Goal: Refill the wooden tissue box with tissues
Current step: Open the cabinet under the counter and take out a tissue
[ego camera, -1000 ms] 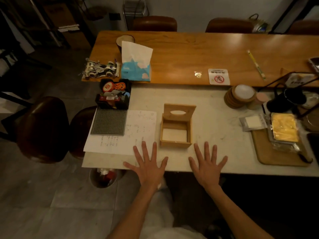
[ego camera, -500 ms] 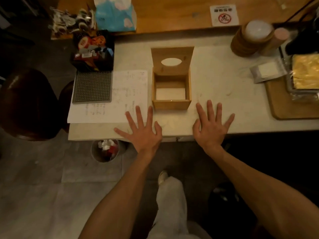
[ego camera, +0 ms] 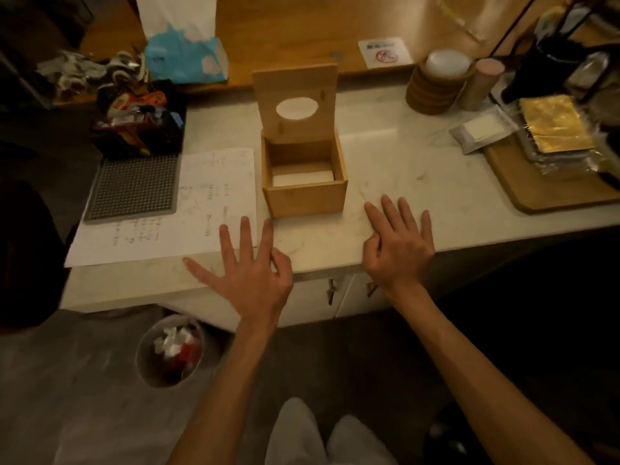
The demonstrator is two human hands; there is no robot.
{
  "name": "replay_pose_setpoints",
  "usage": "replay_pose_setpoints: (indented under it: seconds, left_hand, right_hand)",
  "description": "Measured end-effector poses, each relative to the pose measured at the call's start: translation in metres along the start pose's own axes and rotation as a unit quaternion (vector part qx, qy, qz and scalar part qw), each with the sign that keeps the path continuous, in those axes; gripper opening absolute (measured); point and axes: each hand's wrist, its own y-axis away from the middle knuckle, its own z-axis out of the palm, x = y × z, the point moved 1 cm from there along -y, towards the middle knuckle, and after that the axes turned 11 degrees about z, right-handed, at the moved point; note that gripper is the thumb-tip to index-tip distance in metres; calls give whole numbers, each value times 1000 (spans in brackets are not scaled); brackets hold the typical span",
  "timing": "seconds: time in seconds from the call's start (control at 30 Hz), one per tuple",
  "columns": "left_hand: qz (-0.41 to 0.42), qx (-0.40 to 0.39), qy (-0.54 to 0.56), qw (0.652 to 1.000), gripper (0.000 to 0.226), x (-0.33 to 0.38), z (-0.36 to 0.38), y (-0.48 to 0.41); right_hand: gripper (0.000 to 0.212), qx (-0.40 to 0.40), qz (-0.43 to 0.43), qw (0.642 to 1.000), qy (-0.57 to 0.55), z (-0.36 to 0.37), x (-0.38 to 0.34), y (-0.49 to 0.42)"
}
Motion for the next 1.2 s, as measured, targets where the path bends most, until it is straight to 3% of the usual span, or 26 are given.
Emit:
replay_pose_setpoints:
  seconds: [0.1, 0.23, 0.4, 0.6, 0.67, 0.7, 0.77, 0.83, 0.9, 0.97, 1.07, 1.13, 1.2]
  left_hand:
    - [53, 90, 12, 994, 38, -5, 9, 6]
    - [103, 194, 18, 975, 46, -15, 29, 9]
    - [93, 314, 54, 943, 46, -10, 26, 12]
    - [78, 265, 64, 959, 50, -9, 13, 14]
    - [94, 245, 51, 964, 47, -11, 9, 15]
    - [112, 236, 47, 964, 45, -12, 8, 15]
    - [158, 232, 57, 958, 39, -19, 9, 20]
    - [221, 235, 86, 943, 37, -32, 17, 34]
    - [296, 262, 143, 908, 43, -43, 33, 61]
    - [323, 279, 221, 877, 55, -47, 59, 97]
    - [295, 231, 255, 891, 60, -37, 85, 128]
    - [271, 192, 245, 911, 58, -29, 91, 133]
    - [245, 173, 242, 923, 53, -22, 85, 133]
  right_hand:
    - [48, 72, -15, 996, -59, 7, 2, 4]
    - [46, 178, -49, 978, -98, 19, 9, 6]
    - [45, 257, -49, 959, -104, 24, 14, 6]
    - [47, 241, -57, 965, -81, 16, 8, 11]
    - [47, 229, -65, 963, -127, 17, 6, 20]
    - [44, 230, -75, 953, -185, 20, 7, 29]
    - [34, 279, -100, 899, -323, 34, 11, 55]
    - [26, 311, -73, 859, -401, 59, 19, 86]
    - [24, 214, -16, 865, -453, 94, 27, 106]
    - [22, 17, 59, 871, -488, 128, 27, 114]
    - [17, -204, 131, 782, -574, 155, 20, 122]
    - [22, -241, 119, 746, -609, 159, 19, 131]
    - [37, -247, 85, 761, -594, 155, 24, 146]
